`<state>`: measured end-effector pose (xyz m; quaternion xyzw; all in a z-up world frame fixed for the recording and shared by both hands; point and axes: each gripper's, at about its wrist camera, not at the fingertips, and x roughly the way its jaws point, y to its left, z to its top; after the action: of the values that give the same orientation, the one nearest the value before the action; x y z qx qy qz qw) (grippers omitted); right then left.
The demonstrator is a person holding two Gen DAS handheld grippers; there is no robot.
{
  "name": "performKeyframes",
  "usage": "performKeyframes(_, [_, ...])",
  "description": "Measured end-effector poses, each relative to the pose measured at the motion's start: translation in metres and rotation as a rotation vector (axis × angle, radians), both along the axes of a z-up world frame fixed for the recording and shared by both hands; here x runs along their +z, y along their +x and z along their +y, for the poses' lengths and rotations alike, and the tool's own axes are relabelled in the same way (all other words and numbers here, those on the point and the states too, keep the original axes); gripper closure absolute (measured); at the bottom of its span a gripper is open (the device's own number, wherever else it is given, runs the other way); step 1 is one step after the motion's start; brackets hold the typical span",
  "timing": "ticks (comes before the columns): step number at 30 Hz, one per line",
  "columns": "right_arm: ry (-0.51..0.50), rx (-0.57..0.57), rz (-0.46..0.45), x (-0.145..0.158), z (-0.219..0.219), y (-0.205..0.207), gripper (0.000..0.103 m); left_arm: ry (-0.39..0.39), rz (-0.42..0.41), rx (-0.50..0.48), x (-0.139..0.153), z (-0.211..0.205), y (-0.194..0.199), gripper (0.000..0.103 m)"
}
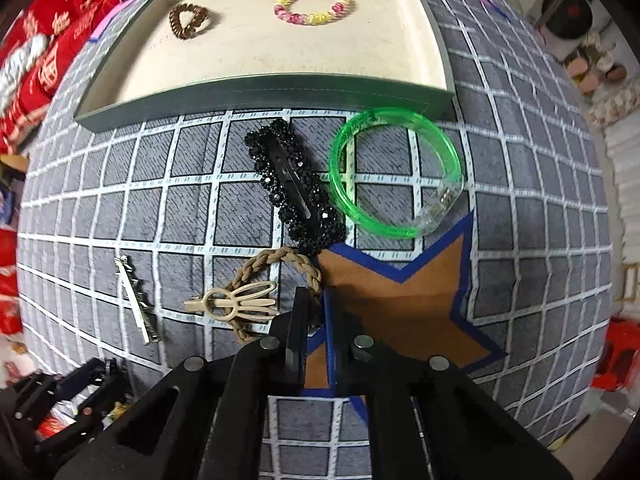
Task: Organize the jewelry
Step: 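Grasp the black claw clip with the left gripper while the right gripper grasps the tan braided hair tie, then carry both items into the white tray and open both grippers to release them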
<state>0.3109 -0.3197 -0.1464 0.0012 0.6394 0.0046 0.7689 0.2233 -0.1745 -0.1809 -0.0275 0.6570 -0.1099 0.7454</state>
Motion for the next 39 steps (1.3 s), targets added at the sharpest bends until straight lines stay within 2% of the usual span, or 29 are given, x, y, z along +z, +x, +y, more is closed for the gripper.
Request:
performKeyframes(6, [0.097, -0.03, -0.02, 0.013, -0.029, -0.013, 0.095, -0.048, -0.02, 0.014, 0.01, 0.003, 0.007, 0.072])
performKeyframes(19, [0.205, -0.039, -0.086, 0.055, -0.042, -0.032, 0.095, -0.093, -0.067, 0.029, 0.044, 0.029, 0.025, 0.072])
performKeyframes(21, [0.222, -0.041, -0.092, 0.061, -0.044, -0.035, 0.095, -0.096, -0.076, 0.029, 0.053, 0.035, 0.012, 0.072])
performKeyframes(25, [0.24, -0.042, -0.107, 0.073, -0.049, -0.039, 0.095, -0.103, -0.09, 0.031, 0.064, 0.042, 0.006, 0.072])
performKeyframes(39, [0.269, -0.051, -0.14, 0.097, -0.056, -0.031, 0.095, -0.112, -0.133, 0.044, 0.084, 0.044, 0.024, 0.072])
